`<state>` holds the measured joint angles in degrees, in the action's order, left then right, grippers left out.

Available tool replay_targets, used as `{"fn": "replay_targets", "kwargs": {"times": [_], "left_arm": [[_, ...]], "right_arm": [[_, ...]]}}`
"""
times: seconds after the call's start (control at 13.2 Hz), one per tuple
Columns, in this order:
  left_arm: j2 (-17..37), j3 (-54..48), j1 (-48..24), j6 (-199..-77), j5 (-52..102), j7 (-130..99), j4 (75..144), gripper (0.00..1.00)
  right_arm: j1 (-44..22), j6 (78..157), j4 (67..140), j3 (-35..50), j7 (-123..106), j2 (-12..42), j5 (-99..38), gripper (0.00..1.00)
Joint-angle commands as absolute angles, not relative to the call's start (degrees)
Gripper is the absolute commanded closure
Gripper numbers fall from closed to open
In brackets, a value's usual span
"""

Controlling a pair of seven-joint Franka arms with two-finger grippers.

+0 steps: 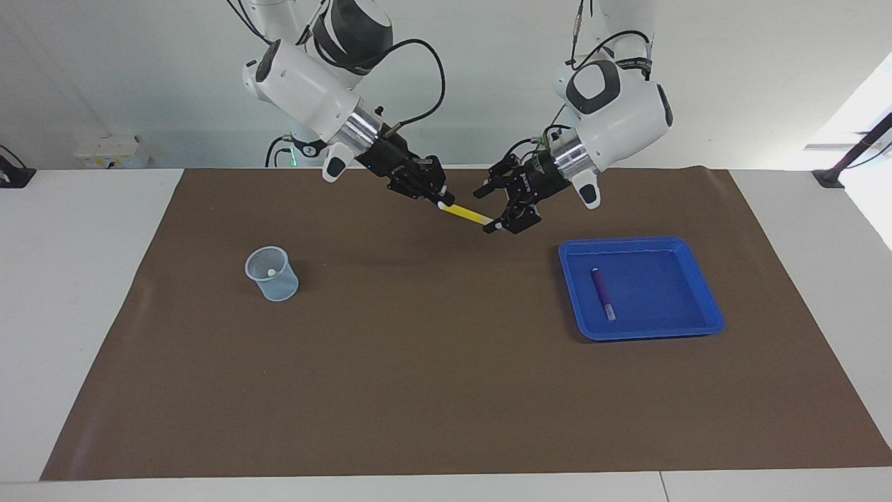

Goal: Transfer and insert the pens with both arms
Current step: 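Insert the yellow pen into the cup with the right gripper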

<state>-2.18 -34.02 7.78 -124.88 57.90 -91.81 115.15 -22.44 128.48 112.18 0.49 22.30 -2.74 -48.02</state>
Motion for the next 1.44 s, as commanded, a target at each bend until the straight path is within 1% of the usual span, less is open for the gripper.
{"fn": "replay_targets", "kwargs": {"times": [0.0,0.23,0.38,0.45,0.53,0.76,0.91,1.06,1.21,1.36], "left_arm": [[-3.7,-33.7,7.8,-125.6,59.2,-91.8,116.5,0.00],[-3.8,-33.5,7.9,-125.9,59.1,-91.1,116.7,0.00],[-3.8,-33.4,8.3,-126.7,58.7,-83.1,117.0,0.00],[-3.8,-33.4,8.9,-126.2,58.5,-79.3,117.2,0.00],[-3.7,-33.4,9.3,-125.7,57.1,-77.2,117.3,0.00],[-2.9,-33.4,11.5,-121.5,47.5,-69.6,117.4,0.00],[-2.6,-33.4,14.0,-119.5,43.6,-59.6,117.6,0.00],[-1.9,-33.5,17.7,-118.8,36.5,-50.4,117.4,0.00],[-0.9,-33.5,19.9,-118.8,30.8,-39.5,117.4,0.00],[-0.1,-33.4,22.1,-119.5,29.5,-33.4,118.2,0.00]], "right_arm": [[-16.0,118.4,109.8,0.7,16.3,-3.4,-40.5,1.00],[-9.2,107.2,106.0,0.7,3.2,-2.5,-30.4,1.00],[-4.8,100.1,100.5,0.7,-5.3,-0.5,-22.2,1.00],[-3.4,96.4,97.4,0.7,-9.5,0.6,-18.6,1.00],[-2.7,94.2,95.9,0.6,-14.5,1.3,-13.2,1.00],[-3.3,94.7,99.3,0.7,-29.2,-0.1,0.8,1.00],[-2.8,100.2,105.4,0.6,-34.0,-1.9,2.8,1.00],[-2.9,102.7,108.5,0.6,-34.7,-2.0,3.9,1.00],[-2.9,107.8,112.8,0.6,-37.7,-2.5,5.0,1.00],[-2.8,110.8,114.6,0.5,-42.2,-2.5,6.1,1.00]]}}
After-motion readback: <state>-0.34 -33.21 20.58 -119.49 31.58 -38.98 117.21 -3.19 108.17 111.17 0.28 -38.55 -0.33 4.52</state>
